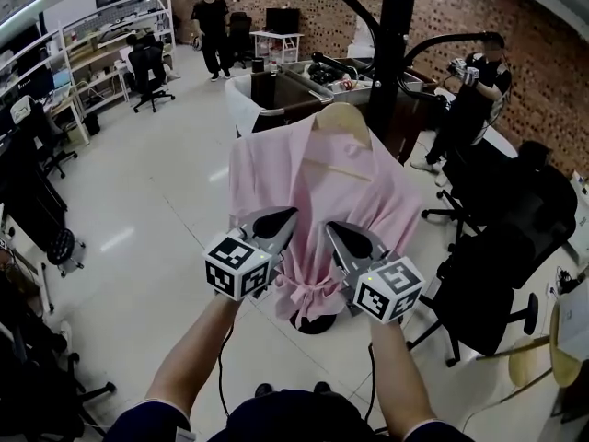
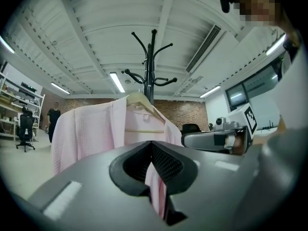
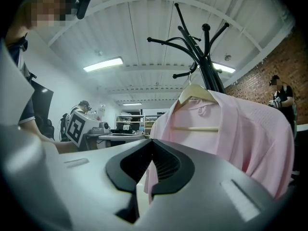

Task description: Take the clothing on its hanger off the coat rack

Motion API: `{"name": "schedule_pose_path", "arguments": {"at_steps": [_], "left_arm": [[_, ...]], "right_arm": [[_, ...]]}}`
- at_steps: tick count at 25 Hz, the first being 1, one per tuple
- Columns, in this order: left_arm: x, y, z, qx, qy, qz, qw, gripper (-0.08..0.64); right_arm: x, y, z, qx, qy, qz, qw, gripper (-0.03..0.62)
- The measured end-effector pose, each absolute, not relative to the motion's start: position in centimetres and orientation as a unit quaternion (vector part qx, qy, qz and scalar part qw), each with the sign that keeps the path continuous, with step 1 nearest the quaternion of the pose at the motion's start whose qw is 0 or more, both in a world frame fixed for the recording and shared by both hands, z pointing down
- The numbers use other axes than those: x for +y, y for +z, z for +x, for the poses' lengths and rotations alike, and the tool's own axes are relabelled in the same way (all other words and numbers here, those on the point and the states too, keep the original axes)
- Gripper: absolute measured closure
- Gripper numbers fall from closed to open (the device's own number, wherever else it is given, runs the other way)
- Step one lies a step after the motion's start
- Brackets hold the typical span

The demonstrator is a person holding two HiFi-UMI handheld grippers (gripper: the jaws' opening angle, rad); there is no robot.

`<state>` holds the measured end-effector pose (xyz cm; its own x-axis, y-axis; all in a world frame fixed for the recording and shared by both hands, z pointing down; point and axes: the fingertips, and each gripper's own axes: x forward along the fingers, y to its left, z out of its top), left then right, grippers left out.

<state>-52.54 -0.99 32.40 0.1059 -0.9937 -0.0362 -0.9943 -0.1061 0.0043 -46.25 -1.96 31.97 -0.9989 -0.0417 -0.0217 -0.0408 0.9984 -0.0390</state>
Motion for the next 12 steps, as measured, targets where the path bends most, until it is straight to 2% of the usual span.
{"name": "schedule_pose_path", "arguments": {"at_steps": [12], "left_arm": [[-2.4,32.0,-54.9,0.664,-0.017,-0.748,0.024,0.548]], "right_arm": [[-1.9,31.3,-46.1,0.999,-0.014,-0.04,0.015,0.591]]}}
